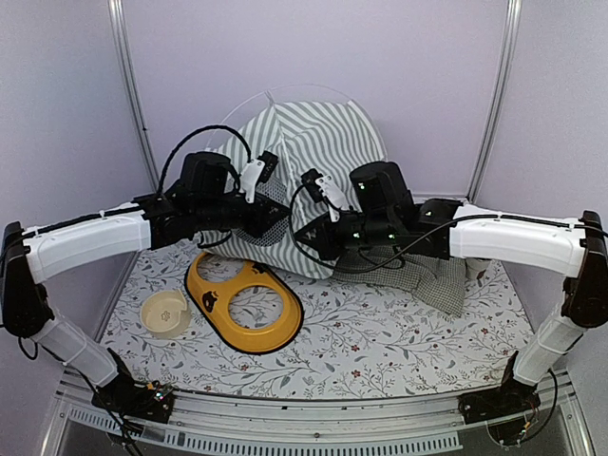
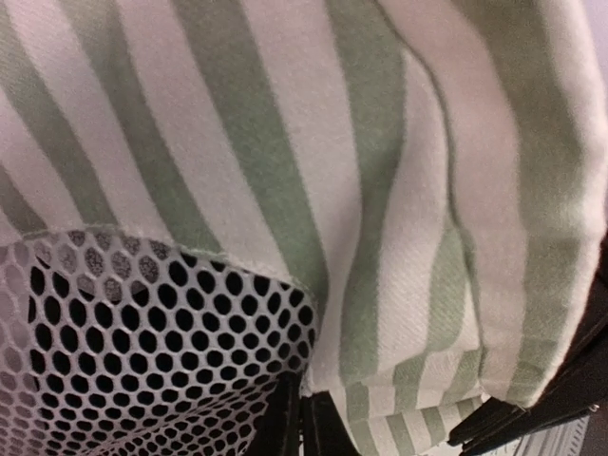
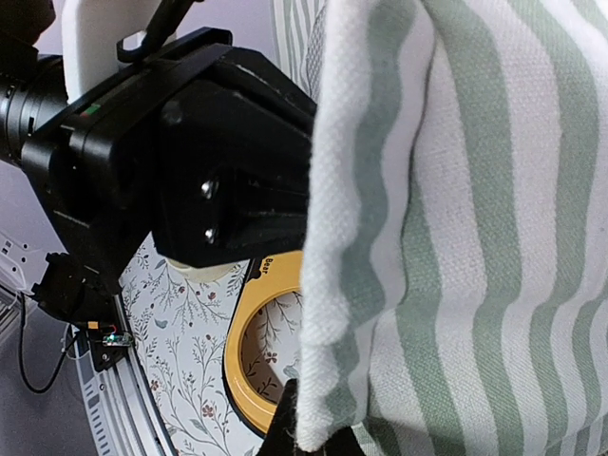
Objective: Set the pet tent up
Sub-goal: Pass from the right arm to the left
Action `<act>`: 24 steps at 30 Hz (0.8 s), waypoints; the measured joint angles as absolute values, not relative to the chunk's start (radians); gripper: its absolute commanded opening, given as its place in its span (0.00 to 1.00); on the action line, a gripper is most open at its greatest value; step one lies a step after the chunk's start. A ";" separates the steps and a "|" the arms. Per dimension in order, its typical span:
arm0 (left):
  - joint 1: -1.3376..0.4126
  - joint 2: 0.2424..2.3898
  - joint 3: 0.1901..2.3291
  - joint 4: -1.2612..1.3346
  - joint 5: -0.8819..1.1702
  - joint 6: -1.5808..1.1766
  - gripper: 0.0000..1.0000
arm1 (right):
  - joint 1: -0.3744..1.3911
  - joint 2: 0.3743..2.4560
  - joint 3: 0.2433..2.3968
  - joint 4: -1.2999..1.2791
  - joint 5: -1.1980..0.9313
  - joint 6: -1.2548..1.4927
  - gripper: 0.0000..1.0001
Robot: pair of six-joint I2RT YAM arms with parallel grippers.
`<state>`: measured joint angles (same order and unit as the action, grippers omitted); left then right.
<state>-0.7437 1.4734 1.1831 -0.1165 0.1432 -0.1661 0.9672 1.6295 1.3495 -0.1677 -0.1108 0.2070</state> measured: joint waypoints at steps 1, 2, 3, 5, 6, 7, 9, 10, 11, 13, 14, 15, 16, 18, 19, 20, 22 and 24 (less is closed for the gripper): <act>-0.744 1.473 1.183 -0.114 0.140 -0.173 0.00 | 0.967 1.630 1.349 -0.168 -0.110 0.207 0.00; -0.744 1.473 1.183 -0.111 0.137 -0.179 0.00 | 0.967 1.631 1.349 -0.168 -0.110 0.207 0.01; -0.744 1.473 1.183 -0.107 0.132 -0.186 0.00 | 0.967 1.631 1.349 -0.169 -0.109 0.207 0.04; -0.744 1.473 1.182 -0.099 0.118 -0.197 0.00 | 0.965 1.631 1.349 -0.170 -0.104 0.207 0.13; -0.744 1.470 1.180 -0.092 0.108 -0.207 0.00 | 0.963 1.631 1.349 -0.172 -0.102 0.208 0.17; -0.744 1.468 1.178 -0.087 0.101 -0.213 0.00 | 0.962 1.631 1.349 -0.173 -0.099 0.210 0.25; -0.744 1.460 1.172 -0.078 0.092 -0.231 0.00 | 0.955 1.631 1.349 -0.178 -0.088 0.223 0.34; -0.745 1.456 1.169 -0.070 0.091 -0.239 0.00 | 0.953 1.631 1.349 -0.180 -0.085 0.222 0.38; -0.746 1.452 1.168 -0.064 0.089 -0.248 0.00 | 0.952 1.630 1.347 -0.181 -0.082 0.224 0.41; -0.746 1.448 1.167 -0.057 0.084 -0.262 0.00 | 0.950 1.629 1.340 -0.184 -0.078 0.231 0.47; -0.746 1.447 1.166 -0.052 0.081 -0.268 0.00 | 0.950 1.627 1.333 -0.187 -0.076 0.233 0.50; -0.746 1.447 1.166 -0.049 0.079 -0.273 0.00 | 0.950 1.624 1.326 -0.193 -0.072 0.236 0.53; -0.746 1.447 1.164 -0.049 0.076 -0.277 0.00 | 0.950 1.620 1.320 -0.197 -0.068 0.241 0.56; -0.747 1.448 1.162 -0.050 0.069 -0.283 0.00 | 0.950 1.603 1.303 -0.211 -0.057 0.248 0.62; -0.748 1.448 1.162 -0.050 0.066 -0.286 0.00 | 0.950 1.592 1.297 -0.217 -0.054 0.250 0.66; -0.748 1.448 1.162 -0.049 0.063 -0.287 0.00 | 0.950 1.575 1.288 -0.223 -0.047 0.252 0.68; -0.749 1.448 1.162 -0.047 0.060 -0.290 0.00 | 0.950 1.542 1.280 -0.235 -0.034 0.255 0.69; -0.749 1.448 1.162 -0.045 0.057 -0.291 0.00 | 0.950 1.512 1.280 -0.246 -0.023 0.258 0.70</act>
<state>-0.7494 1.4475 1.1618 -0.0448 0.0566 -0.2913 0.9497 1.5116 1.2797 -0.2459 -0.0231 0.2584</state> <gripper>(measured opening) 0.005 0.690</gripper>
